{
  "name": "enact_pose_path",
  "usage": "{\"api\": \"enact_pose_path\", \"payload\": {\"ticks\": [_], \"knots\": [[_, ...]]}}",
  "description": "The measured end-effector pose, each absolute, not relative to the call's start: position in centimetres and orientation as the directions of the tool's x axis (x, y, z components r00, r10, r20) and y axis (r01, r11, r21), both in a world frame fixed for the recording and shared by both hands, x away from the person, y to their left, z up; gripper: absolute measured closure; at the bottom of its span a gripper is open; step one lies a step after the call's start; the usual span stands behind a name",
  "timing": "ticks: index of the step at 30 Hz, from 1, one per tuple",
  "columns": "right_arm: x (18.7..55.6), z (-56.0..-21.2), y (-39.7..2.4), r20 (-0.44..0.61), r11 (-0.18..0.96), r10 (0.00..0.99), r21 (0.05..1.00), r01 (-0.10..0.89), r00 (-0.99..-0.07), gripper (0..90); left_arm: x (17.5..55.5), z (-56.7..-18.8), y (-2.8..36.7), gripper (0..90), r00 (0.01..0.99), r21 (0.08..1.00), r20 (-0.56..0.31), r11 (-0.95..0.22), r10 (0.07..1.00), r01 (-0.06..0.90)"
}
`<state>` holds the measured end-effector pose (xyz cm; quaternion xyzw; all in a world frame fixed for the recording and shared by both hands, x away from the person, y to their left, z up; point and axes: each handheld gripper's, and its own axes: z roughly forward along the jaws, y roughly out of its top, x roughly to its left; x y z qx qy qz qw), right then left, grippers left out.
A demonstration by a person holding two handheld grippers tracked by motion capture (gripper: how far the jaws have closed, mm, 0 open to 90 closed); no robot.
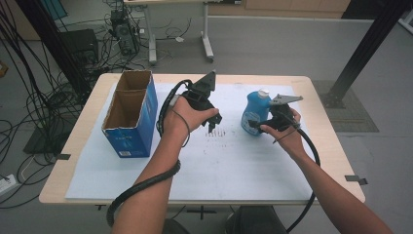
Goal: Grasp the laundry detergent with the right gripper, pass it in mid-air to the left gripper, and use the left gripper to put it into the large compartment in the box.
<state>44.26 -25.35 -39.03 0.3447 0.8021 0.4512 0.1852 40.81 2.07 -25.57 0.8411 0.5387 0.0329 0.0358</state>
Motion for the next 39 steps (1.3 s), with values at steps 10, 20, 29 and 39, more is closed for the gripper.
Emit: {"api": "enact_pose_path", "payload": {"ticks": [10,20,29,39], "knots": [[44.26,-39.14,-25.25,0.016,0.356,0.718,0.851,0.386,-0.696,2.0,40.81,-25.60,2.12,7.0,0.418,0.097,0.017,-0.417,0.908,0.904],[44.29,-39.18,-25.30,0.018,0.351,0.721,0.853,0.387,-0.693,1.9,40.79,-25.57,2.10,7.0,0.415,0.096,0.018,-0.415,0.910,0.905],[44.23,-39.11,-25.30,0.016,0.348,0.722,0.856,0.382,-0.692,1.9,40.78,-25.42,2.12,7.1,0.416,0.101,0.020,-0.416,0.909,0.904],[44.19,-39.17,-25.32,0.014,0.349,0.720,0.857,0.380,-0.694,1.9,40.74,-25.47,2.08,7.1,0.414,0.103,0.022,-0.414,0.910,0.905]]}}
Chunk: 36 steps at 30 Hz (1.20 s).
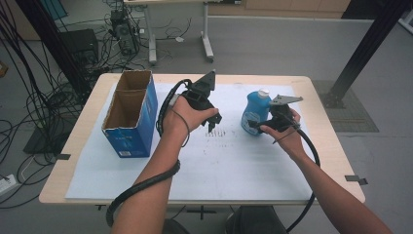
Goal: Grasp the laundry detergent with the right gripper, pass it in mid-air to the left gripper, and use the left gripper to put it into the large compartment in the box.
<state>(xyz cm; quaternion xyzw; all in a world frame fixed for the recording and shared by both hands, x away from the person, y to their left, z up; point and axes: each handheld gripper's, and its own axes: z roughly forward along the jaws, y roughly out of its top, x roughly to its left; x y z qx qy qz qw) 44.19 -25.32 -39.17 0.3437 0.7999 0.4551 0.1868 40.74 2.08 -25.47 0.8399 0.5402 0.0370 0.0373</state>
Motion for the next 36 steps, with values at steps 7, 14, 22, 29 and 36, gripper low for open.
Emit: {"api": "enact_pose_path", "payload": {"ticks": [7,14,22,29,36], "knots": [[44.16,-39.13,-25.38,0.016,0.346,0.721,0.858,0.380,-0.693,1.9,40.76,-25.44,1.99,7.1,0.414,0.102,0.023,-0.414,0.910,0.904],[44.18,-39.10,-25.41,0.020,0.342,0.720,0.859,0.380,-0.694,1.9,40.76,-25.40,1.96,7.1,0.415,0.103,0.024,-0.415,0.909,0.904],[44.18,-39.17,-25.37,0.018,0.344,0.720,0.859,0.379,-0.694,2.1,40.74,-25.36,2.02,7.1,0.420,0.100,0.024,-0.420,0.907,0.902],[44.23,-39.29,-25.39,0.017,0.347,0.720,0.858,0.380,-0.694,3.5,40.68,-25.42,2.12,7.1,0.414,0.103,0.023,-0.414,0.910,0.904],[44.32,-39.48,-25.30,0.011,0.353,0.717,0.856,0.377,-0.697,9.7,40.65,-25.44,2.25,7.1,0.414,0.104,0.023,-0.414,0.910,0.904]]}}
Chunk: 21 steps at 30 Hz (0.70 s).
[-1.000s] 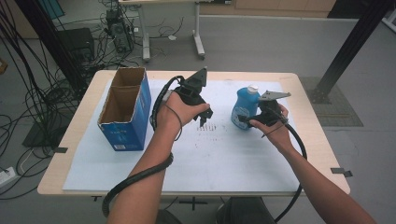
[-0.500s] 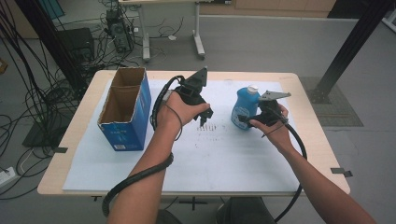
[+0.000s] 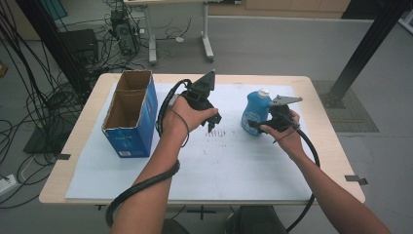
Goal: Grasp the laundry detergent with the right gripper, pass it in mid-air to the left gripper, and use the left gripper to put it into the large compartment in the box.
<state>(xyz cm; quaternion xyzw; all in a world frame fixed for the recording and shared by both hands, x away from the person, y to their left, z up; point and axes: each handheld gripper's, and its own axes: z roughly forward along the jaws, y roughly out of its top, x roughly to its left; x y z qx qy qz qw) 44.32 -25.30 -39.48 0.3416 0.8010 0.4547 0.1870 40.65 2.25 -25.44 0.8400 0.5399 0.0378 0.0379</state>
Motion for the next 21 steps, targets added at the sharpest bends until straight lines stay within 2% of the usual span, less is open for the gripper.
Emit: {"api": "enact_pose_path", "payload": {"ticks": [4,9,15,21], "knots": [[44.38,-39.59,-25.14,-0.004,0.368,0.715,0.853,0.371,-0.700,16.8,40.62,-25.53,2.24,7.1,0.411,0.104,0.021,-0.411,0.911,0.906],[44.45,-39.90,-25.00,-0.022,0.382,0.715,0.849,0.364,-0.699,29.8,40.55,-25.55,2.28,7.1,0.416,0.099,0.022,-0.416,0.909,0.904],[44.47,-40.21,-25.14,-0.031,0.379,0.722,0.854,0.357,-0.691,39.7,40.52,-25.62,2.27,7.1,0.417,0.102,0.021,-0.417,0.909,0.903],[44.52,-40.23,-25.26,-0.023,0.372,0.722,0.856,0.360,-0.691,40.7,40.58,-25.55,1.96,7.1,0.421,0.098,0.021,-0.421,0.907,0.902]]}}
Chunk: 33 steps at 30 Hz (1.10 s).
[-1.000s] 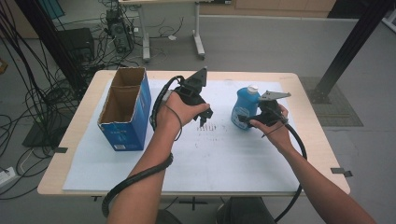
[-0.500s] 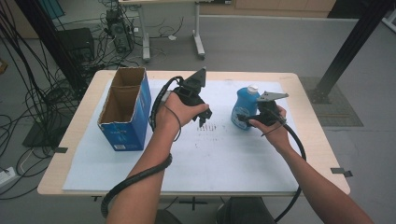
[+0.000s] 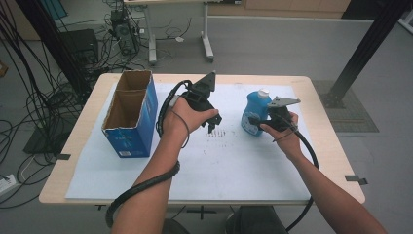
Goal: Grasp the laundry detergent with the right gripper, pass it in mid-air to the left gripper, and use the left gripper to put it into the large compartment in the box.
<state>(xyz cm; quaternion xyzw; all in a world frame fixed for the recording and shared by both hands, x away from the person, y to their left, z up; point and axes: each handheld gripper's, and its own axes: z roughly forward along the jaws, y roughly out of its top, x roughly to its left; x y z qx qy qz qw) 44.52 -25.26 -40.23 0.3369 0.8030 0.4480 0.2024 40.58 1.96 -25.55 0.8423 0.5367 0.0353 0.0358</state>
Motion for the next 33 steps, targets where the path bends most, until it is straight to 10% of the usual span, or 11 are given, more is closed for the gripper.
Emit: {"api": "enact_pose_path", "payload": {"ticks": [33], "knots": [[44.54,-40.10,-25.17,-0.027,0.380,0.724,0.850,0.365,-0.690,41.6,40.51,-25.06,2.01,7.1,0.419,0.108,0.028,-0.420,0.907,0.901]]}}
